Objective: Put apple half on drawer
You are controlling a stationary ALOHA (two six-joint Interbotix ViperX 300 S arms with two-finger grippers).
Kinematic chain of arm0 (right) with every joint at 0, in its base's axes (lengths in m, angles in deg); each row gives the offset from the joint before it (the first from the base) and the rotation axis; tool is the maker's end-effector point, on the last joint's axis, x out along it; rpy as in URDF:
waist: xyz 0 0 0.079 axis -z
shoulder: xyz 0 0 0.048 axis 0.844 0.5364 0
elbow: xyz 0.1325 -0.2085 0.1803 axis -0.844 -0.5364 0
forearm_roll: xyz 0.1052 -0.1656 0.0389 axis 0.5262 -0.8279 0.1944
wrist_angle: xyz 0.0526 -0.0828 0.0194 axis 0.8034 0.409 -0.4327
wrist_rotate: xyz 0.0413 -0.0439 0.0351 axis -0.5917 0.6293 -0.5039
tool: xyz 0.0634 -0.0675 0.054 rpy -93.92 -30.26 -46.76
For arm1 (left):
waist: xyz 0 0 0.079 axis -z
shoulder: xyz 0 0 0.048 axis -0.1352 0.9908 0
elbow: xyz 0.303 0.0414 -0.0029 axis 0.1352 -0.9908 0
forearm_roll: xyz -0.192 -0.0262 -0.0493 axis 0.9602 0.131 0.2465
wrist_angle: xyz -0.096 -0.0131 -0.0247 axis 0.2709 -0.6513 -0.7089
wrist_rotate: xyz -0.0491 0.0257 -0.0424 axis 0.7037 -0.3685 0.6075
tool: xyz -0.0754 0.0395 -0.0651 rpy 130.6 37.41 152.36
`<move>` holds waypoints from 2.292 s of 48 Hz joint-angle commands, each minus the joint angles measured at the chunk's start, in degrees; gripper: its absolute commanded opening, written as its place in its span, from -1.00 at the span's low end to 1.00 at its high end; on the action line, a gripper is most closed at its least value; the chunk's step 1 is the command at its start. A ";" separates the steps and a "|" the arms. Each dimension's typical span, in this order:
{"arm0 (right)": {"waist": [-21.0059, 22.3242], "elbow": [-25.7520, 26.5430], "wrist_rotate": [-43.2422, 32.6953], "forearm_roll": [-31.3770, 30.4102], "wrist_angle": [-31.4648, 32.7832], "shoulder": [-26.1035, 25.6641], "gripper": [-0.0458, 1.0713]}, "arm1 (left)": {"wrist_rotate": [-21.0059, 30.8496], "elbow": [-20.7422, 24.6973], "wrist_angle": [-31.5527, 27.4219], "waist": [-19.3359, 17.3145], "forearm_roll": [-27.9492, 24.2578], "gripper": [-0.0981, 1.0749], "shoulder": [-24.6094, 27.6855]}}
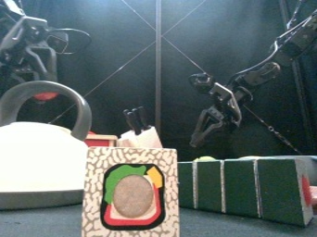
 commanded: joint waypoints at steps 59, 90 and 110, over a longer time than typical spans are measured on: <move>0.44 2.20 0.00 -1.14 -0.18 0.79 -0.26 | 0.00 5.36 22.15 -20.21 -10.20 0.51 22.06; 0.35 2.20 0.00 -1.49 -0.18 0.79 -0.26 | 0.09 5.27 22.15 -20.21 -10.37 0.82 22.06; 0.35 2.29 0.09 -1.49 -0.18 0.79 -0.26 | 0.09 6.68 21.97 -18.90 -11.78 0.81 21.36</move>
